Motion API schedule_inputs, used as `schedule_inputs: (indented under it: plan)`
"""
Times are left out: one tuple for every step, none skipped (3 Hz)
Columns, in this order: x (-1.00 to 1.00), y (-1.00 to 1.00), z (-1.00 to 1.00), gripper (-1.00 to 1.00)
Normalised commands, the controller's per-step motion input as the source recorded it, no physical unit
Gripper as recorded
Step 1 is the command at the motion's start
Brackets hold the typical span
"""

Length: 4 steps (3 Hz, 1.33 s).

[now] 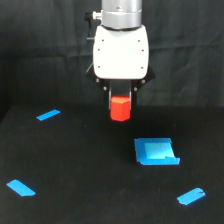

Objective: Pick up the red object from the table

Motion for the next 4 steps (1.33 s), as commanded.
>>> schedule_inputs:
  plan:
    - [-0.01,0.04,0.08,-1.00]
    - [-0.01,0.04,0.08,-1.00]
    - [-0.01,0.03,0.07,-1.00]
    - [0.00,0.04,0.05,-1.00]
